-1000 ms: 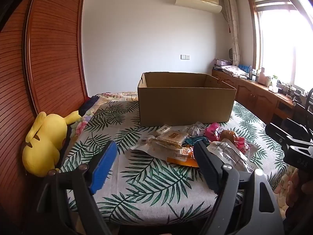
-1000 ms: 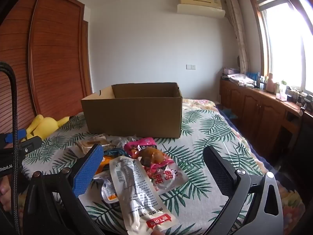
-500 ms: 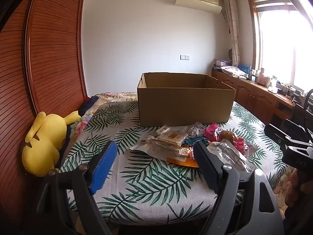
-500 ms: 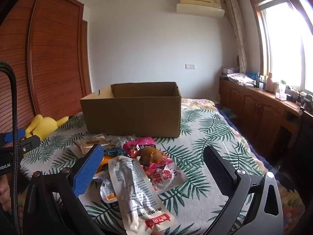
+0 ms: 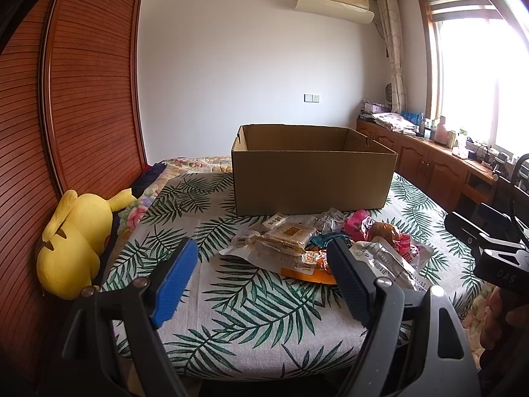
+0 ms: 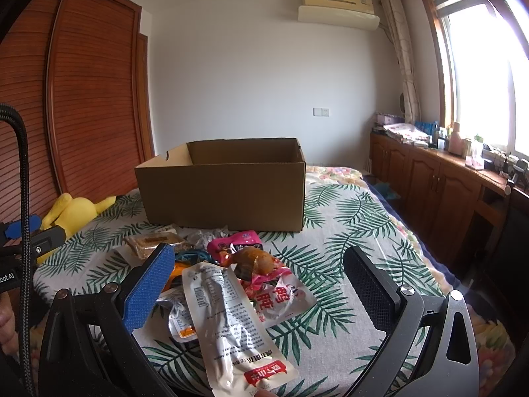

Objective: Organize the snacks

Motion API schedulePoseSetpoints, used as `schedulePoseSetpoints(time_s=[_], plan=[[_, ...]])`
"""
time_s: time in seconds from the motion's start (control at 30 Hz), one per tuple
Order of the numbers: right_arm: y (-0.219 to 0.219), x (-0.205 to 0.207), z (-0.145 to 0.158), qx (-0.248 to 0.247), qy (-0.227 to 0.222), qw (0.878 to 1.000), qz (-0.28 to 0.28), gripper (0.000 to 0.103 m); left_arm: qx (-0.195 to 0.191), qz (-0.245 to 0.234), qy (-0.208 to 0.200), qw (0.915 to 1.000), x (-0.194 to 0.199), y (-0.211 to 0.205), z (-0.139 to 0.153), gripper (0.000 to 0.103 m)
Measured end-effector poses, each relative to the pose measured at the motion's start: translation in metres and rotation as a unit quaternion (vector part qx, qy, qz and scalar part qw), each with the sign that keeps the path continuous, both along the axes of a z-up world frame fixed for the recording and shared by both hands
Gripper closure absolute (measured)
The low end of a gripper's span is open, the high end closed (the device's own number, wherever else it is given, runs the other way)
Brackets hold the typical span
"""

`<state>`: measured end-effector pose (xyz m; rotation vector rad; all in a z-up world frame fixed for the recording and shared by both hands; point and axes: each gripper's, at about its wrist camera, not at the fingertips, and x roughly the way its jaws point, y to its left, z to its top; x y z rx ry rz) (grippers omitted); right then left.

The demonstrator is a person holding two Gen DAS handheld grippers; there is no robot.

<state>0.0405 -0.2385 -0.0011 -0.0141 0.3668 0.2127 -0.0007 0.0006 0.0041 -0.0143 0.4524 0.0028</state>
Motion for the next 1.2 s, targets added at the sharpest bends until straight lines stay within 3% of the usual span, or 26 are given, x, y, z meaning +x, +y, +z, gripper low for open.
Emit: schedulePoseSetpoints(time_s=[1.2], plan=[[-0.0009,-0.0002,0.0002,-0.001,0.0,1.0,-0.001,0.0,0.0,-0.002,-0.002,1.0,-0.0007,-0.001,0.0038,0.022]])
